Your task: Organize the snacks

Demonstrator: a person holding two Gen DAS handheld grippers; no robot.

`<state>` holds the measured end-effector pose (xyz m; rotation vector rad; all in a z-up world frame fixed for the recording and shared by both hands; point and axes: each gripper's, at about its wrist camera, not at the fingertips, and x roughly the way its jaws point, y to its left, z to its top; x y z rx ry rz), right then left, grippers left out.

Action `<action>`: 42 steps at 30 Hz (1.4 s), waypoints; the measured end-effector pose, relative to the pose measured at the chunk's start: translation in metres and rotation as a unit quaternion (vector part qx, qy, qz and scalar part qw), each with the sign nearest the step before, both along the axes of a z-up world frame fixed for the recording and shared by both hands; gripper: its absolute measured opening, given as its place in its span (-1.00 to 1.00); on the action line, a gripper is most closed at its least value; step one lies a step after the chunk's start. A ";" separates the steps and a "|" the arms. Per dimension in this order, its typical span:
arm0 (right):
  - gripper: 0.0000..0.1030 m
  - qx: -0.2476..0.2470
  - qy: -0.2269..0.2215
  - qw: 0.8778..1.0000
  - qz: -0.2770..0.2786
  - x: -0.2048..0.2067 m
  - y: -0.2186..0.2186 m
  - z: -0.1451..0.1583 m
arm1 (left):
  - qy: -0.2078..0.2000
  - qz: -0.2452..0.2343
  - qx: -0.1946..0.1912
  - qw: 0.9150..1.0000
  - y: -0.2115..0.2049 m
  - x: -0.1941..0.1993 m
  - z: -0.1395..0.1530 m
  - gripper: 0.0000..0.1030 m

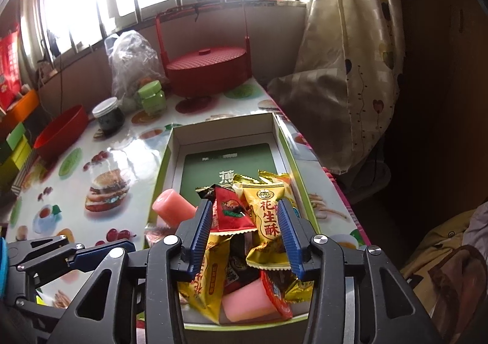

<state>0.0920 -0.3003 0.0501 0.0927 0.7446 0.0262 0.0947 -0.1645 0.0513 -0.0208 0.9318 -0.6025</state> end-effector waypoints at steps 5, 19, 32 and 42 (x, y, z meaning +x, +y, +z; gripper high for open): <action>-0.09 0.003 -0.009 1.000 -0.007 -0.016 0.003 0.005 | -0.017 0.008 0.008 1.000 0.007 -0.012 0.009 -0.05; 0.08 -0.002 -0.007 1.000 -0.029 -0.076 0.019 0.001 | -0.016 0.058 0.067 0.996 0.045 -0.045 -0.013 0.06; 0.11 -0.022 0.062 0.997 -0.032 -0.097 0.044 -0.047 | -0.016 0.064 0.113 0.991 0.049 -0.066 -0.038 0.06; 0.13 -0.032 0.055 0.997 -0.045 -0.100 0.048 -0.053 | -0.006 0.075 0.099 0.992 0.051 -0.065 -0.040 0.07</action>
